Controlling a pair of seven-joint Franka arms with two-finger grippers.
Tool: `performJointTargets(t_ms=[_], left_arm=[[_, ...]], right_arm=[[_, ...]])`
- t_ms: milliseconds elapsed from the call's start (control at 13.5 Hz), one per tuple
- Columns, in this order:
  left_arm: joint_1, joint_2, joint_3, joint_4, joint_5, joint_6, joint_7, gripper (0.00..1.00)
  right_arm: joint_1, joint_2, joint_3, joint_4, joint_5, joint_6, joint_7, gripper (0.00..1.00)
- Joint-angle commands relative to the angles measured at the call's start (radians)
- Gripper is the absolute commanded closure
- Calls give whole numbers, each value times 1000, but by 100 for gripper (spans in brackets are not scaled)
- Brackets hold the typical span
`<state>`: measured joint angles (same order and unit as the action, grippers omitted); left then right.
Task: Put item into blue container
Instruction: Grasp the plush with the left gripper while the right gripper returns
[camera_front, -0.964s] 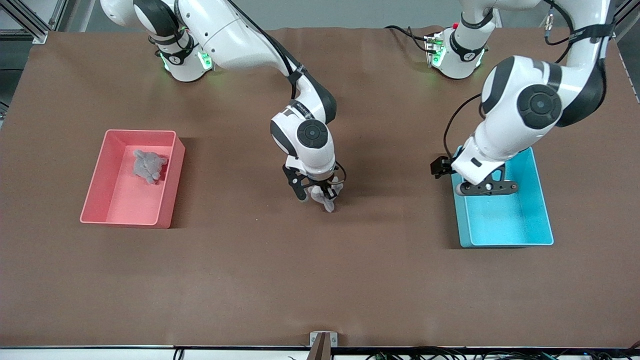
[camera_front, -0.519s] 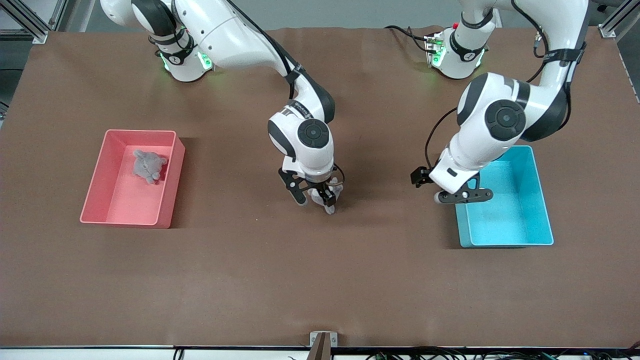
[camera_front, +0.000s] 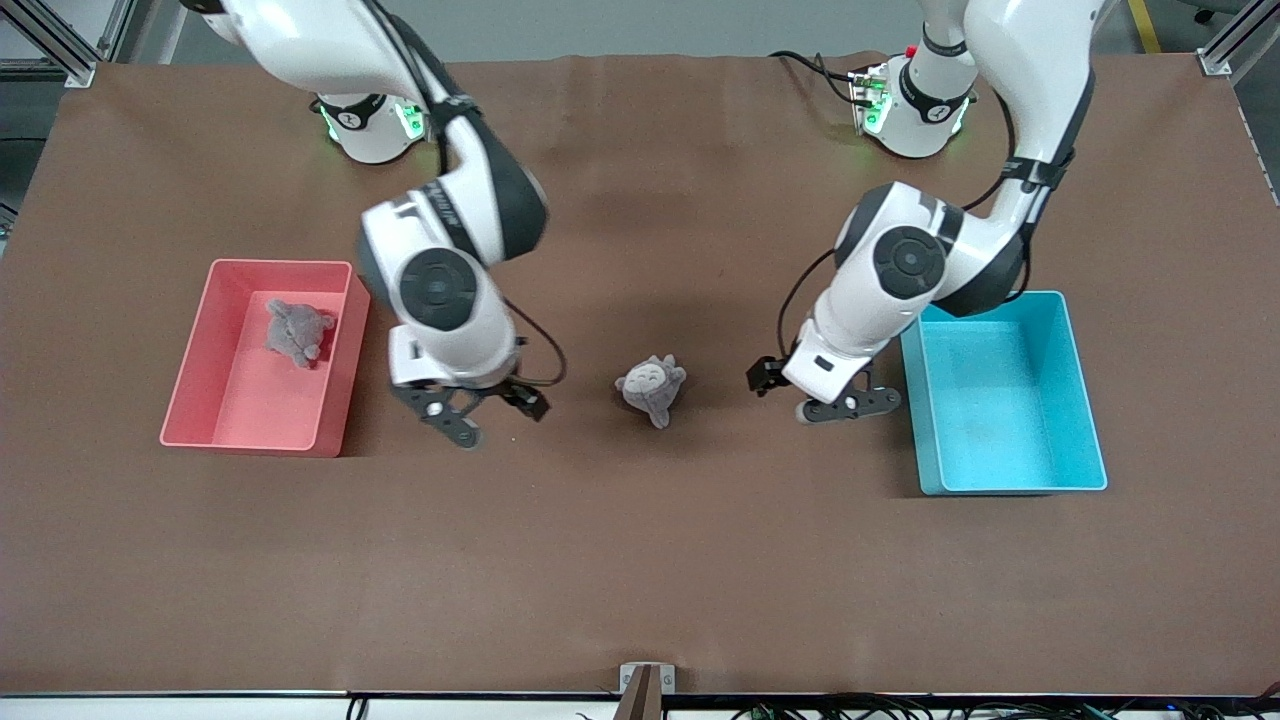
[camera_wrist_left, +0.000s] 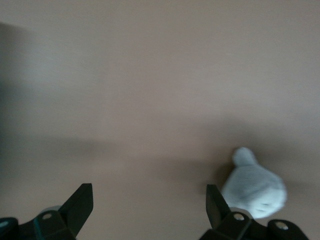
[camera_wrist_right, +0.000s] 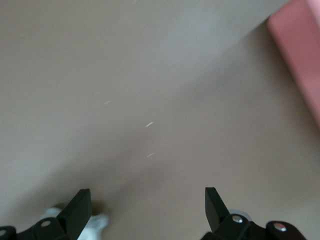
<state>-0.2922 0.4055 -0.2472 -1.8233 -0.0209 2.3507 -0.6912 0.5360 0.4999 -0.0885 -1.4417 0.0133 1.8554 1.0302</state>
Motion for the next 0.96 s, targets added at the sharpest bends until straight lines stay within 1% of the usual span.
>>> performJointTargets(t_ms=[0, 223, 371, 593, 742, 890], left_arm=[[-86, 100, 2, 105, -16, 86, -100, 0], [-174, 203, 6, 154, -8, 215, -180, 0], [-223, 257, 19, 174, -5, 231, -185, 0], [-269, 292, 46, 185, 15, 231, -185, 0], [-280, 309, 48, 185, 30, 229, -185, 0], [-280, 325, 49, 190, 51, 229, -185, 0]], right_arm=[[-135, -205, 23, -268, -6, 34, -264, 0], [-298, -302, 21, -377, -7, 38, -575, 0], [-410, -357, 21, -478, -10, 89, -765, 0], [-537, -431, 21, -690, -15, 276, -959, 0], [-567, -448, 21, -803, -15, 396, -987, 0], [-614, -445, 19, -920, -15, 540, -1036, 0]])
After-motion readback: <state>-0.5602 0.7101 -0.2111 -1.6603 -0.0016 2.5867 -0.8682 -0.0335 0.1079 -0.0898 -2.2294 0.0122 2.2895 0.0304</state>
